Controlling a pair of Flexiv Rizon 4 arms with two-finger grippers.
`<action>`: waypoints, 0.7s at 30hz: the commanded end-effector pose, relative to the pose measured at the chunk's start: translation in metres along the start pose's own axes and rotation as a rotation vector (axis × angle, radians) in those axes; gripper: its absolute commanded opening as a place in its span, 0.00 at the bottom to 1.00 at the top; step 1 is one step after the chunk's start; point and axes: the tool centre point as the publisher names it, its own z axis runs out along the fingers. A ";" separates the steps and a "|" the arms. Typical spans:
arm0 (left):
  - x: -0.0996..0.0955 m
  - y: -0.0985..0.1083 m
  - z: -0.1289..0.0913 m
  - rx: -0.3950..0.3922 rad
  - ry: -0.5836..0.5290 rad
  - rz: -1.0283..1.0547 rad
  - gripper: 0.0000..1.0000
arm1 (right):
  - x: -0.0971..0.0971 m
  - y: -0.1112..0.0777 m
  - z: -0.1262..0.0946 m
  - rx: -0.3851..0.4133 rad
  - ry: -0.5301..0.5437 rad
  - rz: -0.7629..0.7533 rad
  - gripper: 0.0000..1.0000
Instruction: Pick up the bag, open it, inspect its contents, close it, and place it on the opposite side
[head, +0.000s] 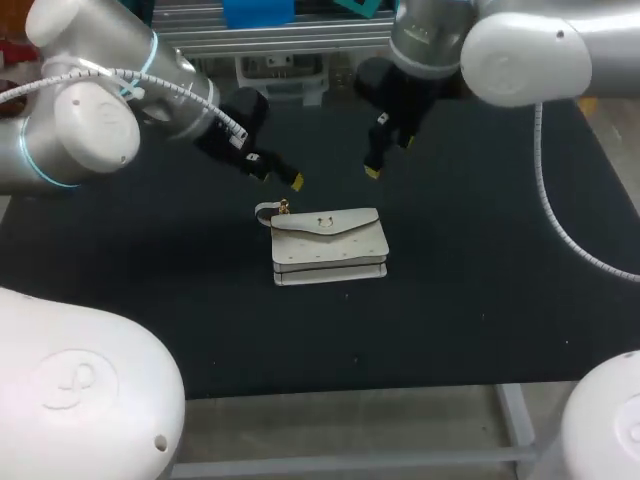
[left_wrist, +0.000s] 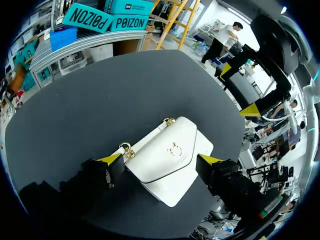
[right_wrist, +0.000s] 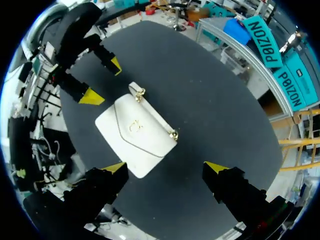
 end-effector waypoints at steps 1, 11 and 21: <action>-0.008 -0.004 0.003 -0.134 -0.107 -0.475 1.00 | -0.009 0.002 0.002 0.128 0.264 0.334 1.00; -0.016 0.014 0.015 -0.111 0.021 -0.744 1.00 | 0.010 -0.013 0.014 -0.009 0.320 0.521 1.00; -0.016 0.014 0.015 -0.111 0.021 -0.744 1.00 | 0.010 -0.013 0.014 -0.009 0.320 0.521 1.00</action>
